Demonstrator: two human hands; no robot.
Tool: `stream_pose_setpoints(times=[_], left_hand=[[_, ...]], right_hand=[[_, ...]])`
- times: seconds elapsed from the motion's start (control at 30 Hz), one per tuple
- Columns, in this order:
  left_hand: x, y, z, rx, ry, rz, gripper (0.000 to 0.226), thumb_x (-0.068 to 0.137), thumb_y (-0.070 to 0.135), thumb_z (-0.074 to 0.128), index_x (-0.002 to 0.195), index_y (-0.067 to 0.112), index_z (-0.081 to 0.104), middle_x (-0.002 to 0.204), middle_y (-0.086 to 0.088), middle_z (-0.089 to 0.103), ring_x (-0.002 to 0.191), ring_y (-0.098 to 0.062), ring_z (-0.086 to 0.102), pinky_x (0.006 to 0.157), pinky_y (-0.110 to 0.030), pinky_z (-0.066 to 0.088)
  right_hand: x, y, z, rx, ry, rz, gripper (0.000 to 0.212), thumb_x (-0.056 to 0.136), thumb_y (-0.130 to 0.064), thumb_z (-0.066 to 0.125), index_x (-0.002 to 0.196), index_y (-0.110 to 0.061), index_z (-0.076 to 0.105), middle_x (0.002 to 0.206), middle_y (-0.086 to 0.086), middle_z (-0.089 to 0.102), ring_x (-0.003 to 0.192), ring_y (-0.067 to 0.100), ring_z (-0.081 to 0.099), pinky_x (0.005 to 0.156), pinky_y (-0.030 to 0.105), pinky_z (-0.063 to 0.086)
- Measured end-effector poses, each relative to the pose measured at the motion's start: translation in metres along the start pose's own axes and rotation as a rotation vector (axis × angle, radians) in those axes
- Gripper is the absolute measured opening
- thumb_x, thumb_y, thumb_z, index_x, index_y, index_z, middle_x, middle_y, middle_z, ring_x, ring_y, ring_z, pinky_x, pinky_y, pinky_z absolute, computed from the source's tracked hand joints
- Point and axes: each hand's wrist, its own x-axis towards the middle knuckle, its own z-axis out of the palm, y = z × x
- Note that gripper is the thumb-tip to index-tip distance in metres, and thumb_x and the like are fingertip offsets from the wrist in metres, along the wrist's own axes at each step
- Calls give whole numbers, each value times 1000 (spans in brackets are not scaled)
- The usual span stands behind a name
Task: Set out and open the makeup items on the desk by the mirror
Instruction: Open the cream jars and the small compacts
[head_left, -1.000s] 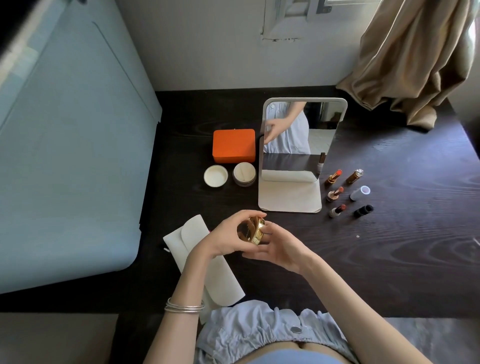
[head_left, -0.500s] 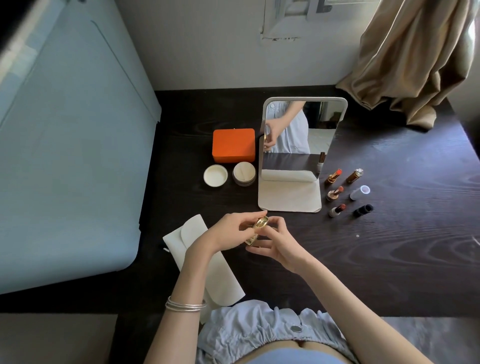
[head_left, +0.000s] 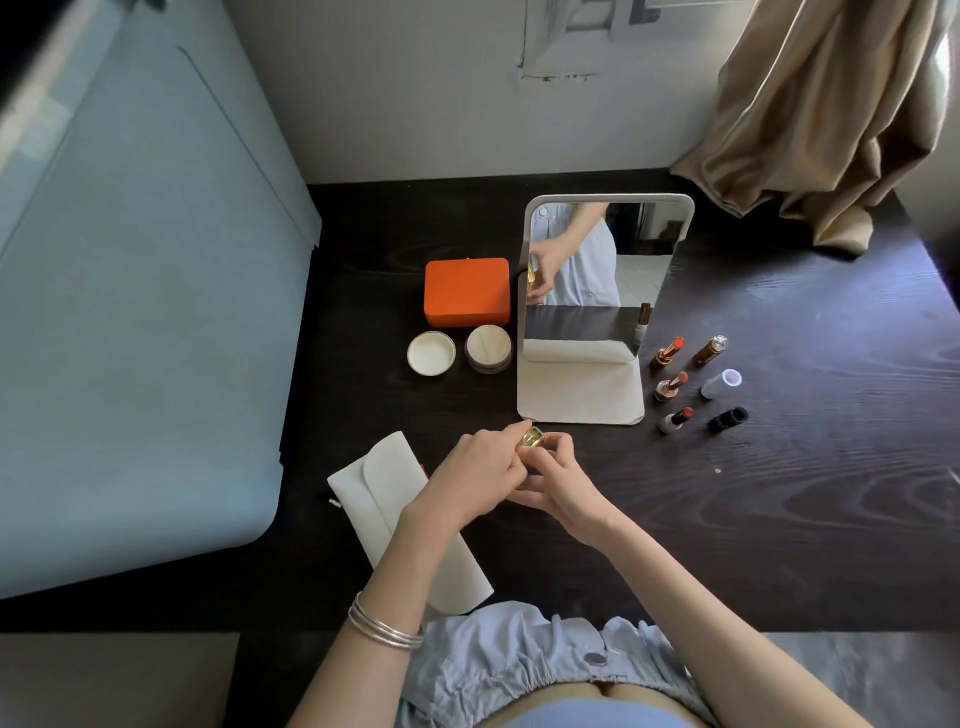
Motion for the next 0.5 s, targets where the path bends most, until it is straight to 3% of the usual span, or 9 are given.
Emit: stream_pose_setpoints(times=[0.3, 0.5], left_hand=[[-4, 14, 15, 275, 149, 24, 52, 101, 17, 38, 150, 15, 20, 132, -5, 57, 111, -22, 62, 84, -30, 52], [-5, 15, 16, 320, 161, 6, 54, 100, 15, 40, 150, 15, 19, 129, -8, 58, 110, -23, 63, 85, -30, 52]], right_hand=[[-1, 8, -6, 59, -81, -74, 27, 98, -7, 38, 124, -12, 34, 109, 12, 57, 84, 14, 68, 72, 30, 55], [0, 9, -5, 75, -111, -86, 26, 98, -5, 36, 124, -11, 36, 102, 12, 58, 77, 12, 68, 67, 28, 55]])
